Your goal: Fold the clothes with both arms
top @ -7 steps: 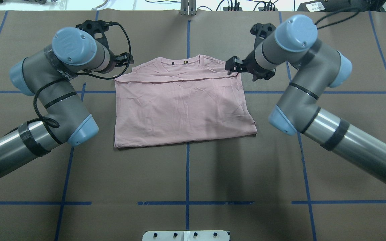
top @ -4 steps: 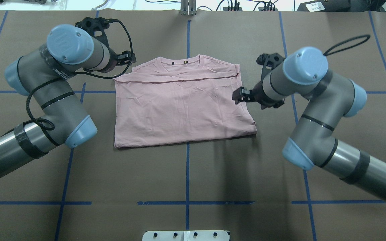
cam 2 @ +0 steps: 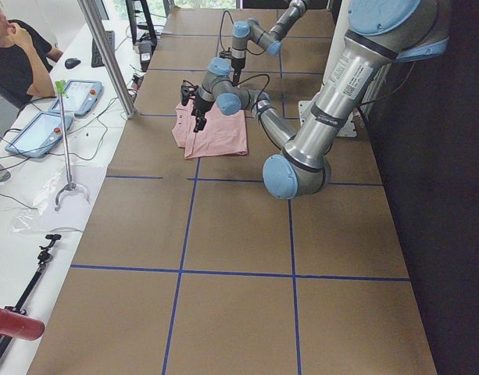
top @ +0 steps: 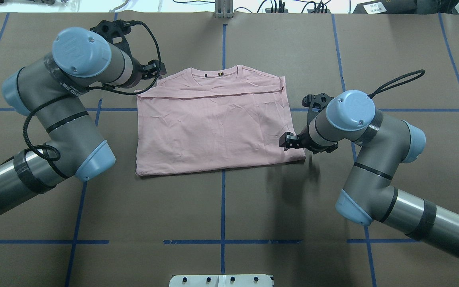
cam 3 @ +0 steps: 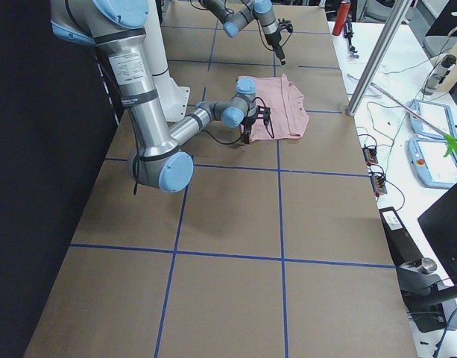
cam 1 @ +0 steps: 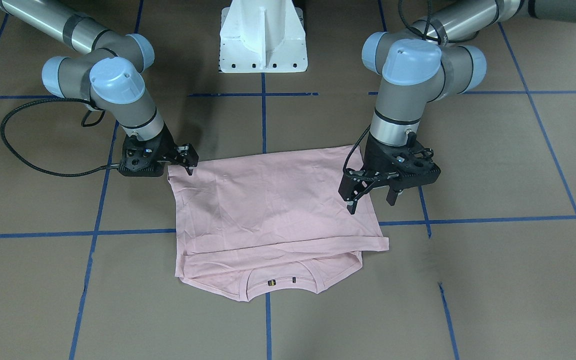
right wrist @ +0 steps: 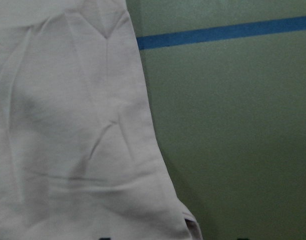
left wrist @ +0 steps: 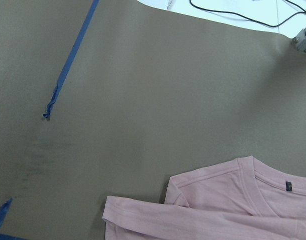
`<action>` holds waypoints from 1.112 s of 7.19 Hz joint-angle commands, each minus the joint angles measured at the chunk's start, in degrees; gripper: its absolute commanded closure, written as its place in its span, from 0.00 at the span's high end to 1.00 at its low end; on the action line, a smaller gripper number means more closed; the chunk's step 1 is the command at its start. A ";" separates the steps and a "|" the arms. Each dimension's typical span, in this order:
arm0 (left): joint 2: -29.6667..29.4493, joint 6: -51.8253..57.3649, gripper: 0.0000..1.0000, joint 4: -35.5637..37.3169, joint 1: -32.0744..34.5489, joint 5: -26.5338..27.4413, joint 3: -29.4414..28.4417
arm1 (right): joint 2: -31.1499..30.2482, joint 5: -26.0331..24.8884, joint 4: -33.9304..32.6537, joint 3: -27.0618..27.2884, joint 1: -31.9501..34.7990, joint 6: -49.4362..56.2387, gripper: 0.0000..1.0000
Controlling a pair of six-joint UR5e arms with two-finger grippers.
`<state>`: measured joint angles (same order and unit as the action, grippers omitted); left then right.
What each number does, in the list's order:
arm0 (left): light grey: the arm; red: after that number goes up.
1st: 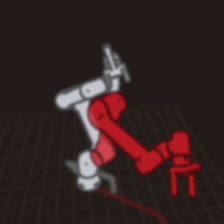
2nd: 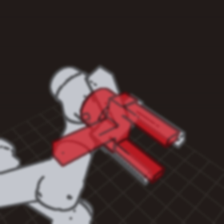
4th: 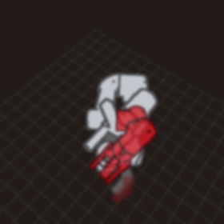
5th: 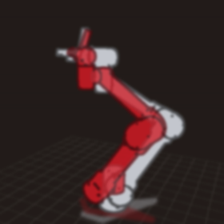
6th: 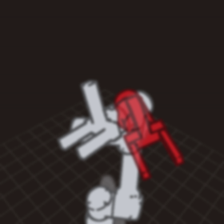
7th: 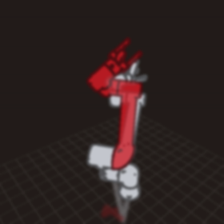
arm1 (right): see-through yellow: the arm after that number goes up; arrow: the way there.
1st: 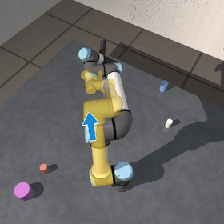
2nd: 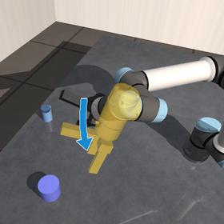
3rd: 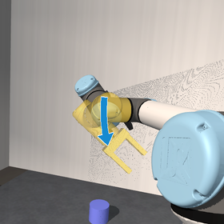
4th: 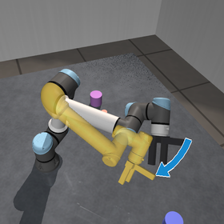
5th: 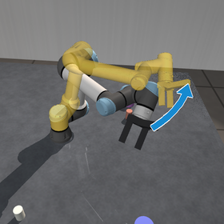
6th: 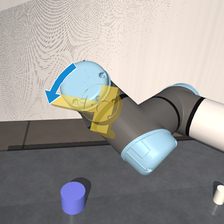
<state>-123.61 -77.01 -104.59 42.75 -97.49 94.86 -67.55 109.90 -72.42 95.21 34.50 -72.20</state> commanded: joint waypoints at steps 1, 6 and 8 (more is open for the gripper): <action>0.04 -0.07 1.00 0.27 -0.04 -0.07 0.32 | 0.31 0.05 -0.01 -0.55 -0.05 0.31 0.45; 0.04 0.02 1.00 0.27 -0.21 0.02 -0.12 | 0.40 0.93 -0.18 0.15 0.21 0.48 0.00; -0.23 0.02 1.00 0.27 -0.30 0.01 0.23 | -1.61 1.02 -0.36 3.21 0.65 0.40 0.00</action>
<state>-123.68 -76.99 -104.33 42.52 -97.50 94.91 -67.89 110.86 -72.68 96.61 34.94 -71.74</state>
